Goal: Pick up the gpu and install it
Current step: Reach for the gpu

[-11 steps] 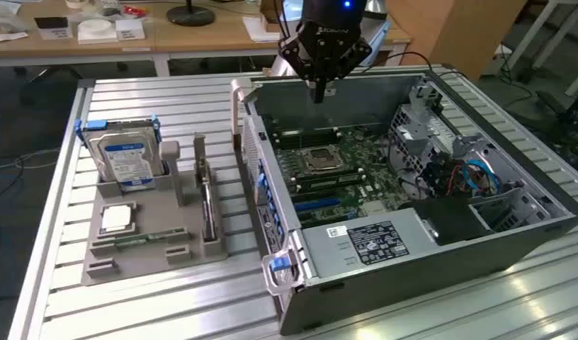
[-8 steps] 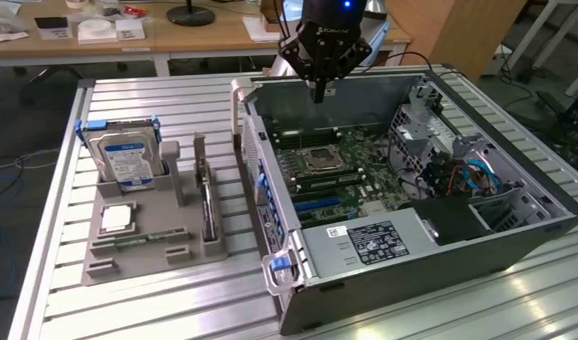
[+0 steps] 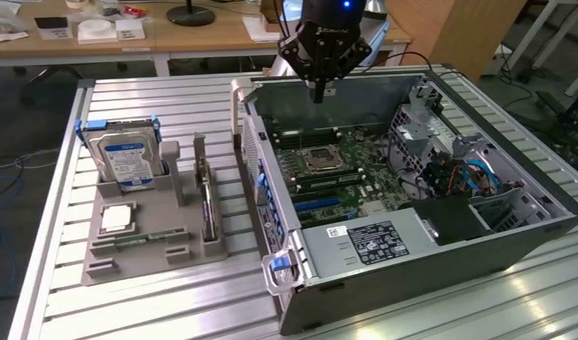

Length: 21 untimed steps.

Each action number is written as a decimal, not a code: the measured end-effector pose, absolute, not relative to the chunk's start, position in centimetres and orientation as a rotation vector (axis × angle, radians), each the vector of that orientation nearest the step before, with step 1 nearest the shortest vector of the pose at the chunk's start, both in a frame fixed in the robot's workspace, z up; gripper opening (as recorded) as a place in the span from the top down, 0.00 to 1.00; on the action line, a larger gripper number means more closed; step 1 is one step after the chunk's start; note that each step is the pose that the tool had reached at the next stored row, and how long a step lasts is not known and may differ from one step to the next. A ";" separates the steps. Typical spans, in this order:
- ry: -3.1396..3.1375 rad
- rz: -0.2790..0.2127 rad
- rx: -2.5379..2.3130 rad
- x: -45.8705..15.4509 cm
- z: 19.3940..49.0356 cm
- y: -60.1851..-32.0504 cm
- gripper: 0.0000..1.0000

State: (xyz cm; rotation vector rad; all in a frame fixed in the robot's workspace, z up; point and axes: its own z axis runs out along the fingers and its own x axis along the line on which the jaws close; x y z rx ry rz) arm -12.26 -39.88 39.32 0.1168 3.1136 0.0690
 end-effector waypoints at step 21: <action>3.114 0.069 0.117 -15.0 39.3 -39.7 0.89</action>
